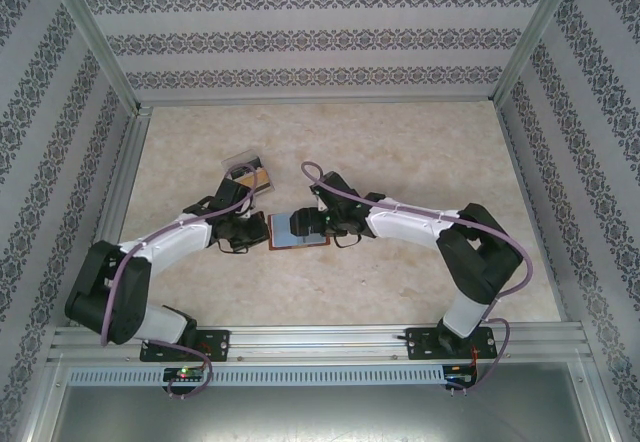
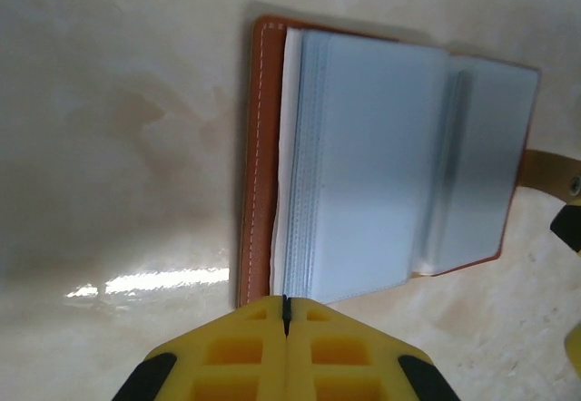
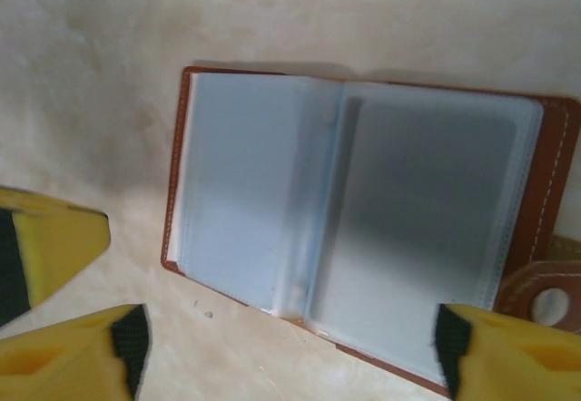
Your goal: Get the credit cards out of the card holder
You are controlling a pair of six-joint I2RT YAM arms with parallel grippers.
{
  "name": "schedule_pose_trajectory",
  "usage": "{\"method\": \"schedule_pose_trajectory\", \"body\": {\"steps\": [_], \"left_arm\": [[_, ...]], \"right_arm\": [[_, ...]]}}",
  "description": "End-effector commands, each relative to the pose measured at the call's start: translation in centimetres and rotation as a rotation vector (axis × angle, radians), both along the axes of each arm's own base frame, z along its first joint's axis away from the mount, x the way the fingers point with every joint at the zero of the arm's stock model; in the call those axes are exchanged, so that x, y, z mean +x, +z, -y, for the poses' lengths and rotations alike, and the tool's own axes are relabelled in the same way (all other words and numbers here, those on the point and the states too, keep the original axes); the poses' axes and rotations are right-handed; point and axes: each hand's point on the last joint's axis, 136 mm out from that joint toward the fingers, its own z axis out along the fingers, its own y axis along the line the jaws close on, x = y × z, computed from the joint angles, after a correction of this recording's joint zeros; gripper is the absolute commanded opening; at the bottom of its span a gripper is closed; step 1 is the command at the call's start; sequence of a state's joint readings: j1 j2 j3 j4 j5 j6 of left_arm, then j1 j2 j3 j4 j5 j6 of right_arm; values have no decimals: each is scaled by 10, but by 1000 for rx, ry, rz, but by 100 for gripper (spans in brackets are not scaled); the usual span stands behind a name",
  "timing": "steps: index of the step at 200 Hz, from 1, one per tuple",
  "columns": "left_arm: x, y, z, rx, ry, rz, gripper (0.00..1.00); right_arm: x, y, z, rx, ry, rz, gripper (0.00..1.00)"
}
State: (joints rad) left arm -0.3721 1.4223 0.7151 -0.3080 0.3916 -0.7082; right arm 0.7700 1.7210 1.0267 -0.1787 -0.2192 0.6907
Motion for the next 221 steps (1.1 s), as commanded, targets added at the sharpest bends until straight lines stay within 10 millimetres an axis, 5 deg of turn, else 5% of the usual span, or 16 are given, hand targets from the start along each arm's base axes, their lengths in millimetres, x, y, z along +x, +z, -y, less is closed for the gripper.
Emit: {"method": "schedule_pose_trajectory", "body": {"steps": [1,33,99,168,221], "left_arm": [[9,-2,11,-1,-24,38,0],[10,-14,16,25,-48,12,0],[10,-26,14,71,-56,-24,0],[23,23,23,8,-28,86,0],[26,9,56,-25,-62,57,0]], "right_arm": [[-2,-16,5,-26,-17,-38,73],[1,-26,15,-59,-41,-49,63],[5,-21,31,-124,-50,-16,62],[6,-14,40,-196,-31,24,61],[7,-10,45,-210,-28,47,62]]}}
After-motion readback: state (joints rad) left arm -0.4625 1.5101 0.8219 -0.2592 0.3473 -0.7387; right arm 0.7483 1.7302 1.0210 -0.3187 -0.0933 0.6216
